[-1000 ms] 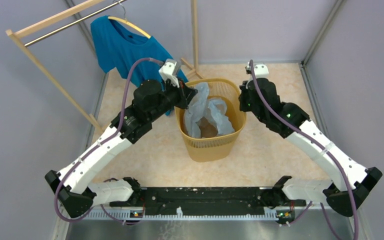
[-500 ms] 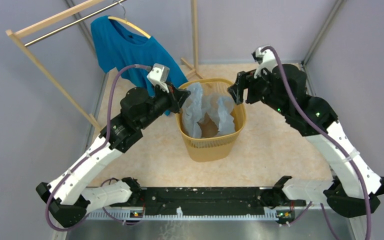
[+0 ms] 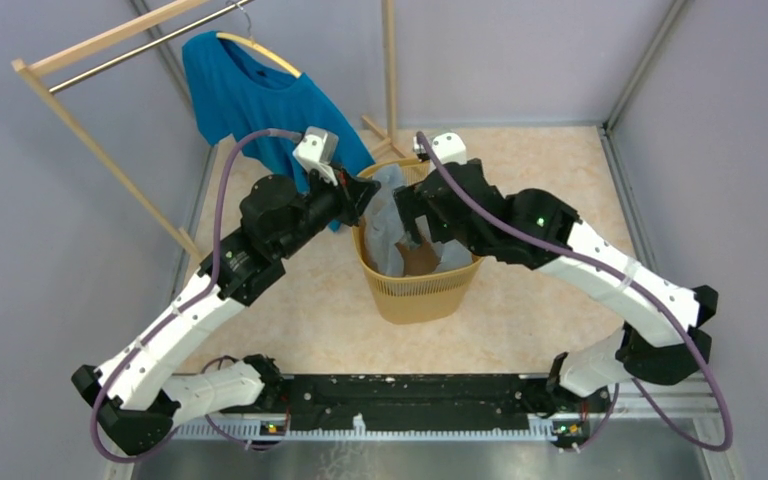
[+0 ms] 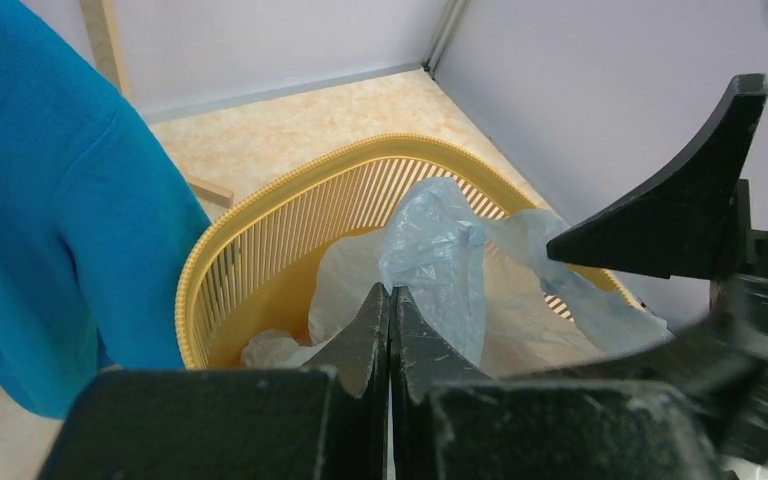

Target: Put the trash bags into the trash bin

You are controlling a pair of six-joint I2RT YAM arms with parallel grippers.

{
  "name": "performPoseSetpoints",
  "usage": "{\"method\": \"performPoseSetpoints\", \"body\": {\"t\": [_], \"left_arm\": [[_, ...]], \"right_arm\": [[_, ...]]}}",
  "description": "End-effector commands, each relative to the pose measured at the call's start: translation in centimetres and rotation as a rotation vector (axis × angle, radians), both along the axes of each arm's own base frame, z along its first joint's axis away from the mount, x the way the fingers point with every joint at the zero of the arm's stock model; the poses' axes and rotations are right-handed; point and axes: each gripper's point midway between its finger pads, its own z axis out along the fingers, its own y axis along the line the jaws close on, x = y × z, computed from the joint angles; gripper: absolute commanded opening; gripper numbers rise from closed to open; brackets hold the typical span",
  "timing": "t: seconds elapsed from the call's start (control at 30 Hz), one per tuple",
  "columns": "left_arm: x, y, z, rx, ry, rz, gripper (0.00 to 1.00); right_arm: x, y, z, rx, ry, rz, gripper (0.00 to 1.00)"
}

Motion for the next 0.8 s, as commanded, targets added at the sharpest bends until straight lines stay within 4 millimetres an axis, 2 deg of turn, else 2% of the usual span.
{"method": "performPoseSetpoints", "body": {"t": [0.0, 0.27, 0.4, 0.5, 0.57, 0.67, 0.7, 0.77], "left_arm": [[0.1, 0.3, 1.1, -0.028, -0.03, 0.015, 0.0], [0.0, 1.1, 1.3, -0.026, -0.025, 0.044, 0.0], [-0.1, 1.7, 1.5, -0.036, -0.024, 0.065, 0.0], [0.0, 2.6, 1.6, -0.058, 0.007, 0.117, 0.0], [0.0, 3.3, 1.7, -0.075, 0.025, 0.15, 0.0], [-0.8, 3.6, 1.7, -0.088, 0.007, 0.133, 0.0], [-1.2, 3.7, 1.7, -0.092, -0.006, 0.119, 0.0], [-2.0, 4.1, 1.8, -0.099, -0.027, 0.104, 0.06]], "right_arm": [[1.4, -5.5, 0.8, -0.112, -0.104, -0.252, 0.99], [2.1, -8.0, 0.8, -0.187, -0.179, -0.346, 0.98], [2.2, -7.6, 0.0, -0.16, -0.18, -0.347, 0.89], [2.4, -6.5, 0.0, -0.101, -0.201, -0.315, 0.66], [2.7, -6.3, 0.8, -0.056, -0.233, -0.318, 0.36], [3.2, -7.0, 2.9, 0.017, -0.31, -0.34, 0.07], [3.4, -7.3, 3.8, 0.047, -0.337, -0.336, 0.0], [3.4, -7.1, 5.5, 0.119, -0.376, -0.278, 0.0]]}}
